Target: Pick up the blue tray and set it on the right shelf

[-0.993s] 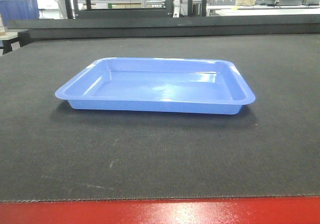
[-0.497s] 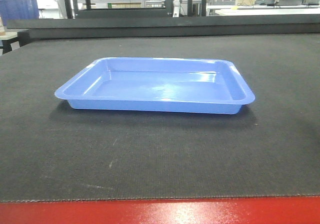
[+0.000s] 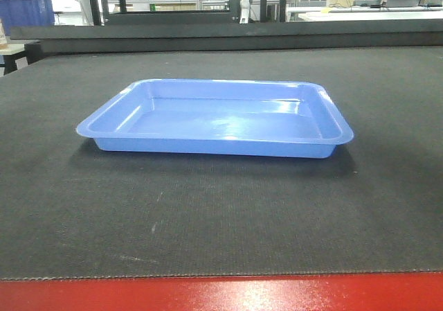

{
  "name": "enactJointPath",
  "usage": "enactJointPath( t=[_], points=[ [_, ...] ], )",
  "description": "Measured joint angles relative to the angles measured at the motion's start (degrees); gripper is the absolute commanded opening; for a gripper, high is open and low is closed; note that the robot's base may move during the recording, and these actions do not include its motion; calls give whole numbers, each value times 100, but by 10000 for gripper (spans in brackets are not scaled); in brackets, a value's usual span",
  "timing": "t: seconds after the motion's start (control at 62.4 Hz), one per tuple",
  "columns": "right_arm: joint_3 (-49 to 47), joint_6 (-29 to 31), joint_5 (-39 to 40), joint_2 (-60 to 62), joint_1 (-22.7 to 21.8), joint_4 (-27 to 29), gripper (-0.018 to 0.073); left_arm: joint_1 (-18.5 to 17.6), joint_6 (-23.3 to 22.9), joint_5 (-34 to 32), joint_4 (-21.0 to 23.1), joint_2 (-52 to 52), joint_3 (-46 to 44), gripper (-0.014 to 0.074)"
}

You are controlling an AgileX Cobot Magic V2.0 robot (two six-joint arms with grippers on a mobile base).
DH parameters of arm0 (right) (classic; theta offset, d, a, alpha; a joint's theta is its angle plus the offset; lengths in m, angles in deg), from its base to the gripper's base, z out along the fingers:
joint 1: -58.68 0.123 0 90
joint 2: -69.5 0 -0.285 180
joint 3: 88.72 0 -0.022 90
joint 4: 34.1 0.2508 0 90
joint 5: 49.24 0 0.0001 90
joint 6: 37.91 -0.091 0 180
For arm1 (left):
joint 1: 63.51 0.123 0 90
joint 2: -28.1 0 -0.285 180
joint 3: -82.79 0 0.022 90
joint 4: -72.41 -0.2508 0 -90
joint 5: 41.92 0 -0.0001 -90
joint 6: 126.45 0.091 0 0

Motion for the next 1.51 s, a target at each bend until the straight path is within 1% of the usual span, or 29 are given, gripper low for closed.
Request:
enactJointPath(
  t=[0.128, 0.304, 0.401, 0.497, 0.737, 1.073, 1.346, 1.378, 1.426, 1.474, 1.506],
  points=[
    [-780, -567, -485, -777, 0, -208, 610, 0, -208, 328, 0, -822, -715, 356],
    [-1602, -1611, -839, -1652, 0, -1042, 610, 0, -489, 442, -9, -1740, -1451, 356],
    [-1872, -1858, -879, -2014, 0, -1287, 610, 0, -634, 442, -9, -2154, -1738, 356],
    [-2063, -1934, -879, -2378, 0, -1355, 610, 23, -805, 442, 18, -2622, -2076, 356],
    [-2129, -2010, -684, -3127, -4, -1355, 610, 46, -866, 442, 94, -3500, -2585, 356],
    [-2150, -2068, -383, -3905, -55, -1355, 610, 46, -879, 265, 122, -4177, -2605, 347],
    [-2150, -2068, -241, -4253, -55, -1355, 608, 46, -891, 155, 229, -4323, -2618, 347],
    [-2150, -2068, -226, -4271, -55, -1355, 596, 46, -891, 155, 229, -4327, -2618, 347],
    [-2155, -2079, -227, -4298, -55, -1355, 549, 46, -891, 155, 229, -4327, -2629, 344],
    [-2164, -2073, -214, -4303, -55, -1355, 466, 46, -902, 155, 260, -4327, -2639, 330],
    [-2164, -2073, -214, -4303, -55, -1355, 405, 46, -902, 155, 272, -4336, -2639, 303]
  ],
)
